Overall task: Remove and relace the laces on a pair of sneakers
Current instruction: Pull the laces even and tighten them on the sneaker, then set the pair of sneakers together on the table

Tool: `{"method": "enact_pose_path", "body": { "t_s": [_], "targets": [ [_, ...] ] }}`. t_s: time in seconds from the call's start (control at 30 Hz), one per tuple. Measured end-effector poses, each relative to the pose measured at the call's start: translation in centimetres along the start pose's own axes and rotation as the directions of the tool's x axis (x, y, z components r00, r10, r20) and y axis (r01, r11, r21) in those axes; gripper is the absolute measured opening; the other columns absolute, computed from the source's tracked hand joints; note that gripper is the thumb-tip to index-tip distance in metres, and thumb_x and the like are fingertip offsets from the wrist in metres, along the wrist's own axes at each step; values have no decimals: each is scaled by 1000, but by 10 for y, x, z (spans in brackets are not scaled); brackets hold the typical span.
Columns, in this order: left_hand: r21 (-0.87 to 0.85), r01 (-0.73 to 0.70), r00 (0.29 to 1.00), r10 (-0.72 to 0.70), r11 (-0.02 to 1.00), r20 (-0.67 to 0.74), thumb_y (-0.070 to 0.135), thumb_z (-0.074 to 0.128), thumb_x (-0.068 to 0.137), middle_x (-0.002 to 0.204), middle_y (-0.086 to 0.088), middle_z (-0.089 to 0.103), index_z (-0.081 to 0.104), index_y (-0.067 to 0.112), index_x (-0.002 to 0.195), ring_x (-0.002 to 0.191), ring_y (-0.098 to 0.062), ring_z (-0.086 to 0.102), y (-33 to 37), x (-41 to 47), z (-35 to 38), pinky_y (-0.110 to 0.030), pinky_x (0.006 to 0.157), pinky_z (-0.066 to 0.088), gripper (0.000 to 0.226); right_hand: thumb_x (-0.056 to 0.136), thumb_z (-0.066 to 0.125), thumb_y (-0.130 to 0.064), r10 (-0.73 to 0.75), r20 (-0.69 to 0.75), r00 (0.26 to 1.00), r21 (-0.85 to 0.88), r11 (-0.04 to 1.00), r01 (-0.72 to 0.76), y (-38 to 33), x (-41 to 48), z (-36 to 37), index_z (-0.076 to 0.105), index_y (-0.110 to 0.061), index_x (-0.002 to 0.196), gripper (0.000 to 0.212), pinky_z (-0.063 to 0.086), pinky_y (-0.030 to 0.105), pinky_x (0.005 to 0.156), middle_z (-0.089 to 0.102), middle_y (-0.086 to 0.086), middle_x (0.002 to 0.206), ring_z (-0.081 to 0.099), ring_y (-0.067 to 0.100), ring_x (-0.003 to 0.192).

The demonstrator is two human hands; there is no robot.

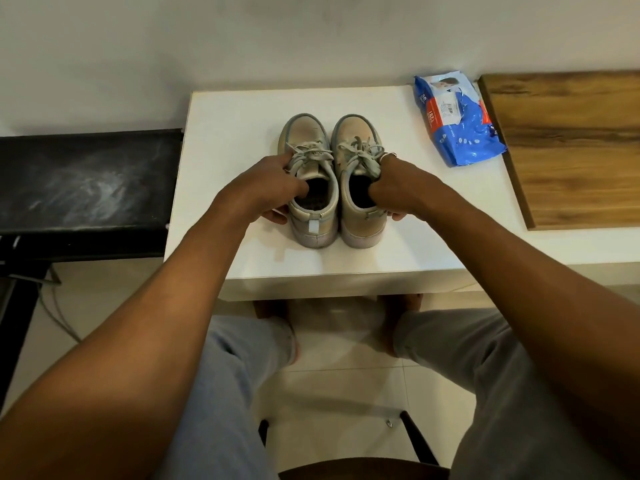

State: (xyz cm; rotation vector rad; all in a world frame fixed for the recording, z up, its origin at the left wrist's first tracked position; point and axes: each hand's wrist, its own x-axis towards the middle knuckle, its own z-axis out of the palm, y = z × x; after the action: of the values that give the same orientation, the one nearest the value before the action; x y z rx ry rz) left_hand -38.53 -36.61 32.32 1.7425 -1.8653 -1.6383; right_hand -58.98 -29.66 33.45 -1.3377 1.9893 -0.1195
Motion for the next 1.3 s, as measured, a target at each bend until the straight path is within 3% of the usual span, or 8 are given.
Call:
{"method": "enact_pose_path", "body": {
  "t_s": [0.17,0.33,0.43,0.53,0.63,0.87,1.1,1.3],
  "targets": [
    [3,19,1000,-19,1000,9,17,66,83,109,-3,66,52,36,129,91,-26,68,1,-2,-1,-36,63,60,52,92,53,-22,0,4,1000,29,1000,0,5,4,0,48,-9,120,31,61,46,81,66,13,97,71,27,83],
    [-72,182,982,-185,981,-36,29,72,84,119,-7,55,18,22,147,90,-31,68,5,-9,2,-49,70,60,83,90,65,-29,40,79,996,205,977,-56,14,7,-5,40,-14,132,51,62,40,75,68,13,102,72,26,85],
    [-84,252,967,-253,964,-5,31,70,86,122,-12,55,41,12,131,86,-35,69,6,-19,9,-51,69,60,57,89,69,-36,106,143,984,266,954,-141,17,1,-11,35,-19,139,63,52,32,59,65,12,107,65,20,69],
    [-100,257,966,-257,961,14,27,64,90,113,-13,60,45,16,132,80,-38,70,4,-27,18,-53,66,60,47,88,67,-43,135,126,983,205,966,-159,18,-1,-10,49,-4,110,48,40,26,49,61,10,80,49,19,57],
    [-138,232,972,-235,963,-9,19,51,95,103,-13,60,43,17,131,73,-42,71,6,-31,22,-53,65,60,37,87,58,-36,116,70,991,123,985,-124,12,-5,-1,62,2,97,40,40,28,50,58,12,67,48,23,55],
    [-112,148,984,-158,983,-85,12,43,92,99,-18,61,48,16,128,62,-41,71,5,-43,19,-51,64,60,37,92,51,-19,36,10,999,99,994,-37,-2,-23,6,59,-4,87,17,36,24,49,56,10,72,47,17,57],
    [-119,112,986,-125,987,-112,12,43,94,103,-18,61,50,21,127,63,-41,71,-11,-67,-17,-51,66,60,36,91,49,-19,-111,-125,986,59,991,119,-34,-24,24,57,-5,86,17,40,29,56,57,8,75,53,20,66],
    [-84,78,973,-94,993,-210,12,45,95,101,-19,62,54,21,123,62,-41,71,-30,-93,-86,-50,66,60,31,87,47,-19,-273,-182,945,52,957,287,-99,-29,41,43,-7,69,22,30,30,52,50,7,66,45,21,60]
  ]
}}
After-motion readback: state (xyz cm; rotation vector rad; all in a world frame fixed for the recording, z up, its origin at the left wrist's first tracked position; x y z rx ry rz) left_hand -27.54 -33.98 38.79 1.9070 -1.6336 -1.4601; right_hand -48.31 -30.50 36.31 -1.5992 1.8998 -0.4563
